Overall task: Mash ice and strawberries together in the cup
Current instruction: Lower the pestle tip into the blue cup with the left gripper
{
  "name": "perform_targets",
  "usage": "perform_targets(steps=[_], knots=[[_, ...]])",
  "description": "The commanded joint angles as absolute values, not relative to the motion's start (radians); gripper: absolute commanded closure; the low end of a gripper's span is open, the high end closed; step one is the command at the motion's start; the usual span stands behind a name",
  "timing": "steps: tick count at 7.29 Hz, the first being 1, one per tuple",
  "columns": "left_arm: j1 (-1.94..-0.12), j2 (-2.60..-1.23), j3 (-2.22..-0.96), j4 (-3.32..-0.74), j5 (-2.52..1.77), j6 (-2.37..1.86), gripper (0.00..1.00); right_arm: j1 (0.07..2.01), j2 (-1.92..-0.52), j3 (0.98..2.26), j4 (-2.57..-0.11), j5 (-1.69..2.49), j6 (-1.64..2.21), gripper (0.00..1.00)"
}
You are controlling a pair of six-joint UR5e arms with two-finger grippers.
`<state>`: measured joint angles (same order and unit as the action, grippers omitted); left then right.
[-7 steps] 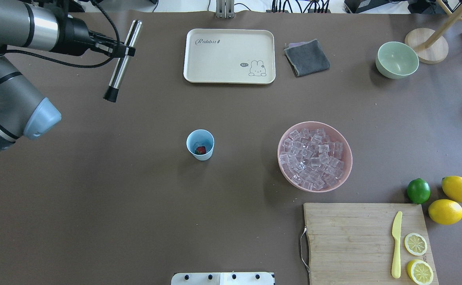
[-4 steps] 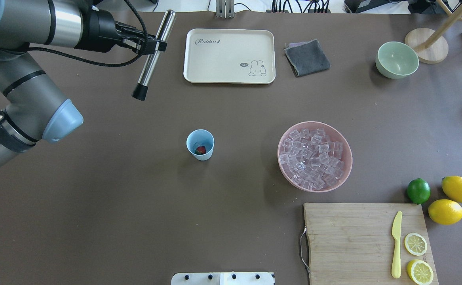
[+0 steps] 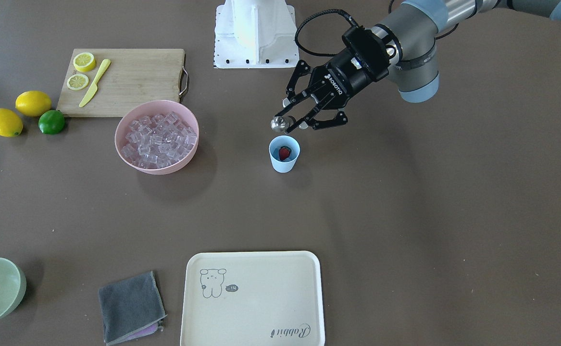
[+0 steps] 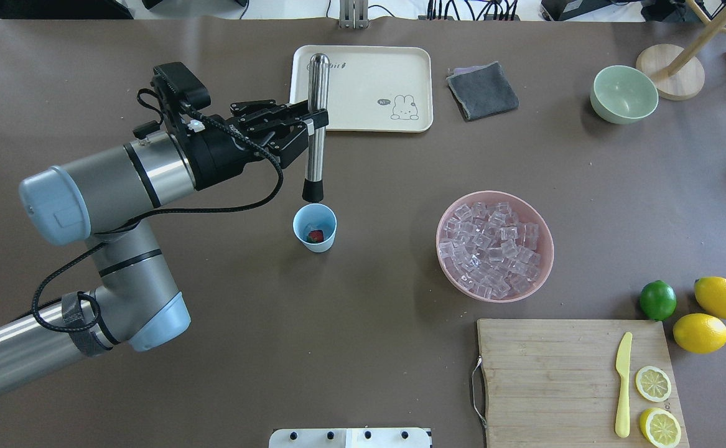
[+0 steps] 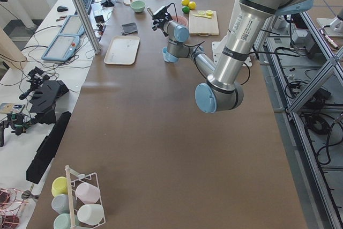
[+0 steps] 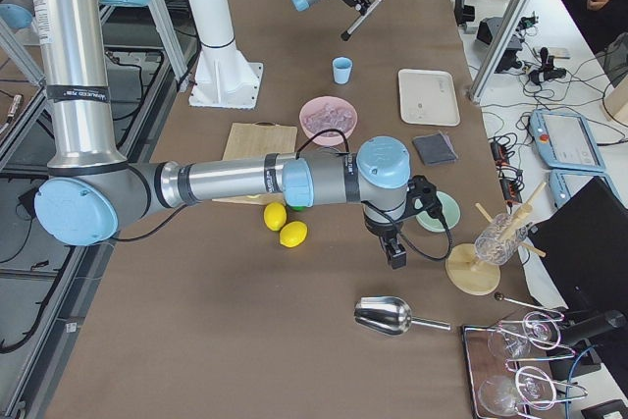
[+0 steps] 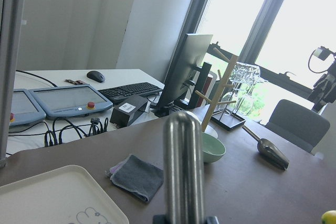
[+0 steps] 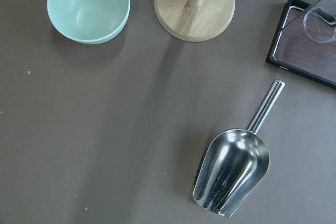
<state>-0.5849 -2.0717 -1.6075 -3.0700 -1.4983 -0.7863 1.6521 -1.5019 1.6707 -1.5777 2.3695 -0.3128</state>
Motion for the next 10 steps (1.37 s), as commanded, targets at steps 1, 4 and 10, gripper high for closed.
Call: perform_targets(steps=[1,4,10], knots=[[-0.581,-2.074,-1.502,-3.242,-1.428,-0.697,1.00,1.652,-1.511,1.675,-1.575,2.370,-0.325,0.00],[-0.577,-2.089,-1.444,-3.247,-1.410,-0.603,1.00,1.652,-1.509,1.677,-1.575,2.370,-0.327,0.00],[-0.444,-2.085,-1.290,-3.476,-1.329,-0.536,1.00,1.652,-1.520,1.681,-1.574,2.372,-0.328,0.00]])
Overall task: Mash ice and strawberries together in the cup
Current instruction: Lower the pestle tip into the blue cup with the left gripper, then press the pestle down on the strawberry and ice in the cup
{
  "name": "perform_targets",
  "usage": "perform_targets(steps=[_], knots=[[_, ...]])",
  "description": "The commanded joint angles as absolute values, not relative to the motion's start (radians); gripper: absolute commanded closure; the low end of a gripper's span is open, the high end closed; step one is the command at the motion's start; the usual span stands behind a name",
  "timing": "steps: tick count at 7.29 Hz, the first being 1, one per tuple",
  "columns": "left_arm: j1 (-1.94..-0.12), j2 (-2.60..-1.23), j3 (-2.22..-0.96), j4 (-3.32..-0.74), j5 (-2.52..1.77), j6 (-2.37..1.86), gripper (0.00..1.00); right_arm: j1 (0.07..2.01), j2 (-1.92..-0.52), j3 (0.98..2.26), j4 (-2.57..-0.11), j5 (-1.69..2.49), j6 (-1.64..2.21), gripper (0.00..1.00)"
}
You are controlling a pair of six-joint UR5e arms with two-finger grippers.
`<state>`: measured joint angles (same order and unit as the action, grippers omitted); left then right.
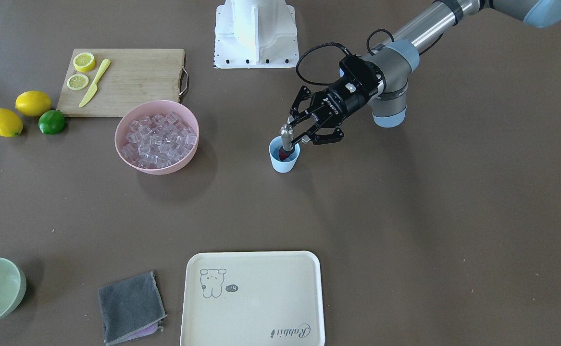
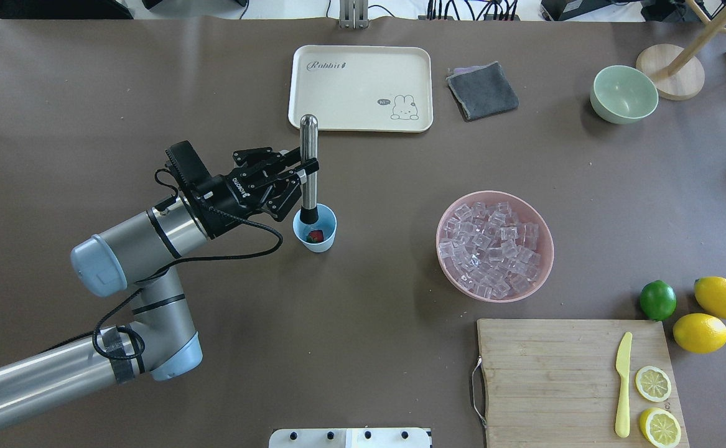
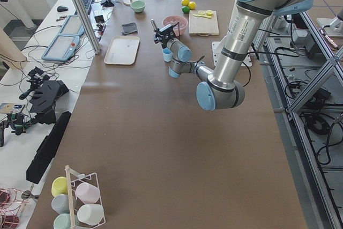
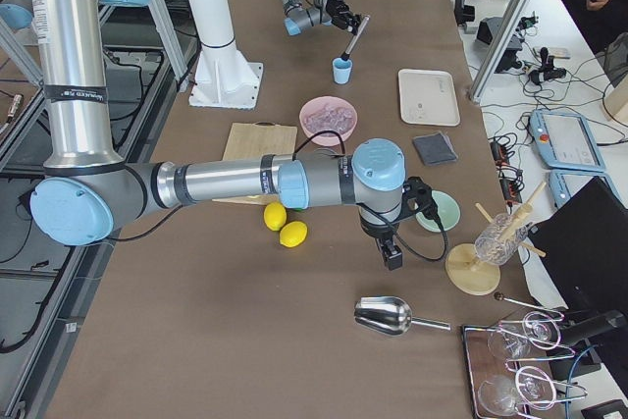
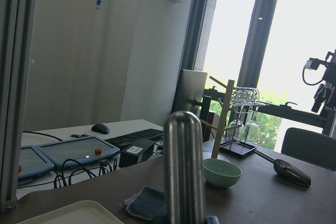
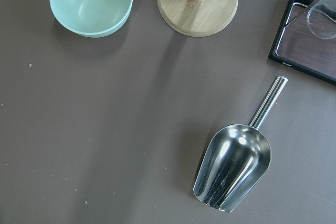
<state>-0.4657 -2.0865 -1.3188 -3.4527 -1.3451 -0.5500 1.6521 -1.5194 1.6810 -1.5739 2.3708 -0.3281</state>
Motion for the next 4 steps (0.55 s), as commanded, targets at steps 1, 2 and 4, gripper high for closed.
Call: perform_targets(steps=[1,2,4], knots=[[-0.407,-2.095,-1.273,-3.474,-1.266,-0.517,1.00,1.652,-1.520,1.681,-1.574,2.372,-0.328,0.00],[-0.405,-2.092,-1.305,-3.476,-1.264,-0.518,1.00,1.652,-1.519,1.680,-1.574,2.372,-0.328,0.00],[-0.449,-2.097,-1.371,-3.456,-1.288,-0.523,1.00,1.654,-1.519,1.680,-1.574,2.372,-0.328,0.00]])
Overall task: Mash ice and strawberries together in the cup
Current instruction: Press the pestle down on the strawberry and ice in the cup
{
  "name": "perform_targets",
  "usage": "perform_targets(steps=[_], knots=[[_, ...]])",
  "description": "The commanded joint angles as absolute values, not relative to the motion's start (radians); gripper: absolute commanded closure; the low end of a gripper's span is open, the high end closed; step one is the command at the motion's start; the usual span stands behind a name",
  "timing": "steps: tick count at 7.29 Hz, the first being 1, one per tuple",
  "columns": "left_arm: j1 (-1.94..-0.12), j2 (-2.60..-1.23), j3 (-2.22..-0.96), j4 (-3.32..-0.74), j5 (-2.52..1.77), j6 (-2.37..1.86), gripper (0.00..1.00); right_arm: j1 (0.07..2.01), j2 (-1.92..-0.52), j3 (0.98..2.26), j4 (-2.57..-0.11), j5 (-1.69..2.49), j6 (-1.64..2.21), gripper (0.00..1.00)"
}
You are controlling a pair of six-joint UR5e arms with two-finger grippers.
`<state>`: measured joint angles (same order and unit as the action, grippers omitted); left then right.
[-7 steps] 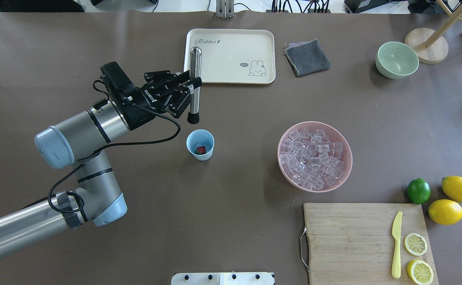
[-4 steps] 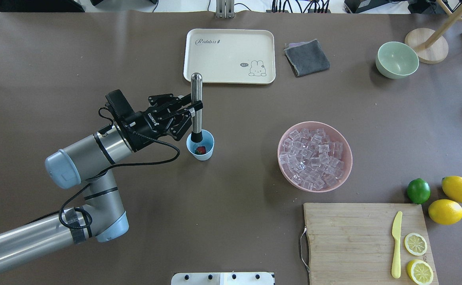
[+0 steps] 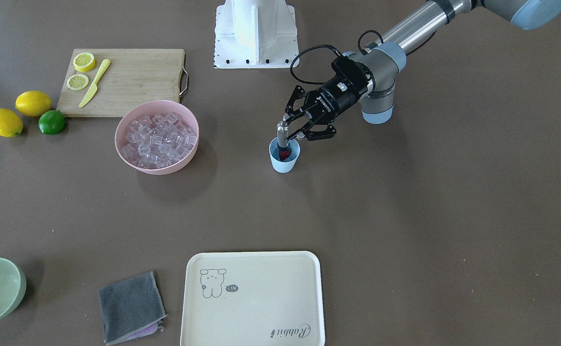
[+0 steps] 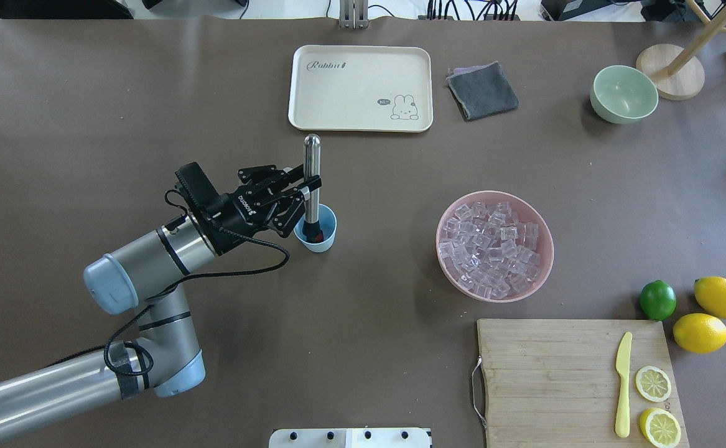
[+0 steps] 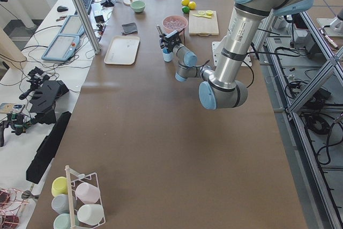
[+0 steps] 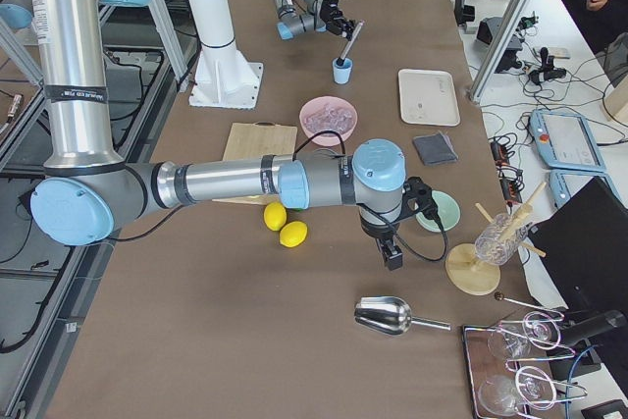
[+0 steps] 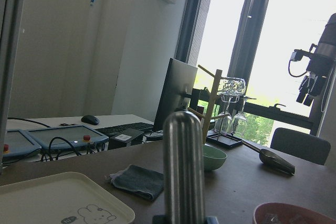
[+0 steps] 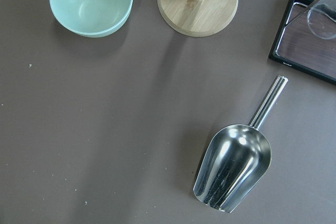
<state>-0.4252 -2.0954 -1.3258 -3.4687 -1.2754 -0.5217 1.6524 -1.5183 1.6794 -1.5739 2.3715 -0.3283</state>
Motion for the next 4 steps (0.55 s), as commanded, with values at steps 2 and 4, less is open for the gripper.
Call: perform_targets(steps=[2,4], knots=[[-0.447,-2.098,-1.329,-3.418,-1.295,-0.520,1.00,1.652,-1.522,1.678,-1.574,2.372,-0.328,0.00],[-0.422,-2.098,-1.304,-3.418,-1.282,-0.518,1.00,1.652,-1.520,1.671,-1.574,2.372,-0.328,0.00]])
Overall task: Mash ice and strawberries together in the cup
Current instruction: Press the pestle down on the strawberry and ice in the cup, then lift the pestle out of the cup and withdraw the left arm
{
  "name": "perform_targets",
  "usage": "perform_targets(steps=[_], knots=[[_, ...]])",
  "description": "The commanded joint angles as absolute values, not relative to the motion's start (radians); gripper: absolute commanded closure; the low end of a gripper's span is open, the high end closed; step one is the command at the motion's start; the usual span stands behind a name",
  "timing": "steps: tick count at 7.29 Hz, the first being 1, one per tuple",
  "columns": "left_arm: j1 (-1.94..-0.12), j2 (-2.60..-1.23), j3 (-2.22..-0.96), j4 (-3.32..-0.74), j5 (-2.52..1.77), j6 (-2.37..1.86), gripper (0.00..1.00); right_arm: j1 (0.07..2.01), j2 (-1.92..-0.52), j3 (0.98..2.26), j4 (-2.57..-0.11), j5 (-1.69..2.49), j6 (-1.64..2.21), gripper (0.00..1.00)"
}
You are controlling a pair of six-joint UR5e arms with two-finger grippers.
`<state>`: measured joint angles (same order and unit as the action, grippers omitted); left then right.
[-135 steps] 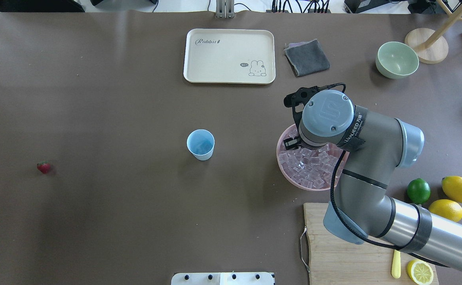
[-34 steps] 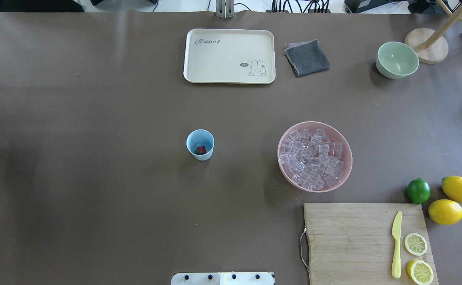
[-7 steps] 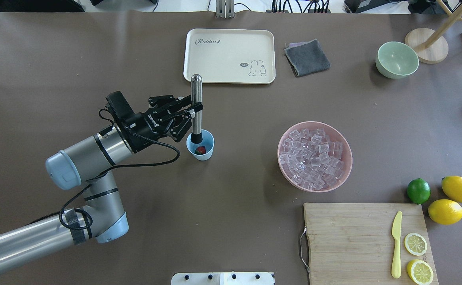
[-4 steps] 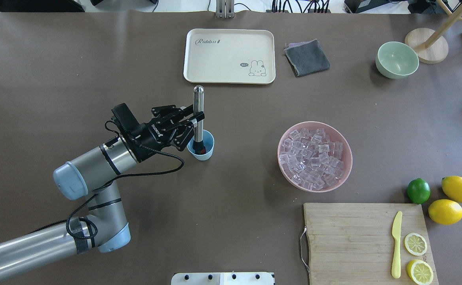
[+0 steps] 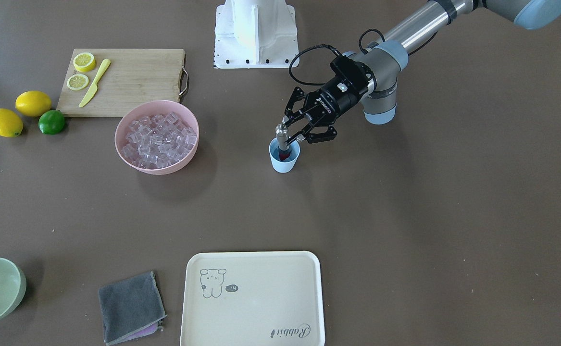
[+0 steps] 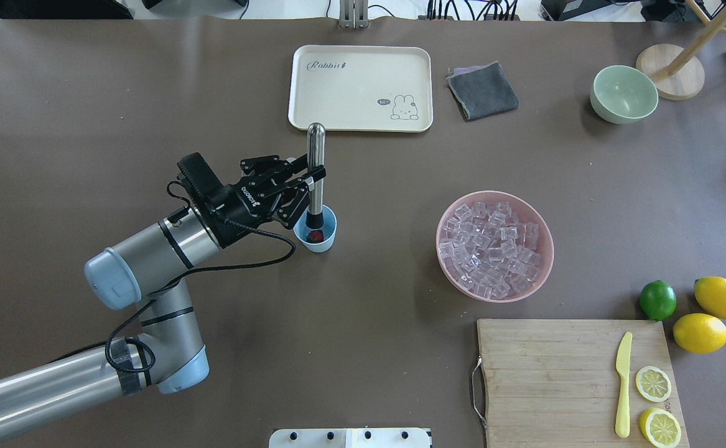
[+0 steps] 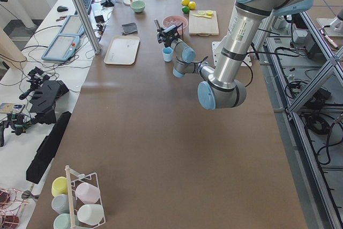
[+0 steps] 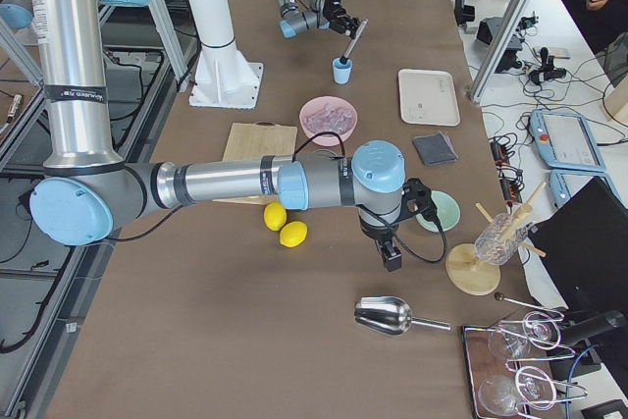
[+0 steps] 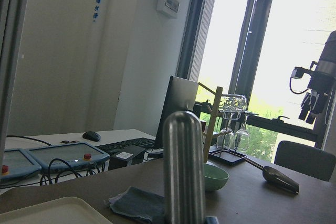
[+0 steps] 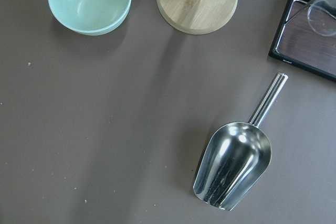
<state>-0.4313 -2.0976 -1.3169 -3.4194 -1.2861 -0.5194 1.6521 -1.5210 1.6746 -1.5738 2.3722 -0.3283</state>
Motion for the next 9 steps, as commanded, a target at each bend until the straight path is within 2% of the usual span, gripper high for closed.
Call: perform_targets(steps=[1,2,4,5,8,9], knots=[[-0.423,-2.089,-1.315,-3.422,-1.288,-0.520,1.00,1.654,-1.520,1.671,-1.574,2.373,-0.328,0.00],[-0.439,-2.089,-1.375,-3.390,-1.295,-0.522,1.00,1.652,-1.520,1.674,-1.574,2.373,-0.328,0.00],[-0.572,-2.038,-1.614,-3.068,-1.464,-0.576,1.00,1.652,-1.520,1.664,-1.582,2.384,-0.324,0.00],[-0.636,-2.002,-1.678,-2.953,-1.555,-0.703,1.00,1.652,-1.522,1.660,-1.582,2.397,-0.322,0.00],[-1.107,-1.867,-1.665,-2.663,-2.387,-1.040,1.00,1.652,-1.508,1.649,-1.582,2.421,-0.322,0.00],[-1.176,-1.792,-1.652,-2.619,-2.505,-1.039,1.00,1.652,-1.506,1.649,-1.582,2.421,-0.322,0.00]])
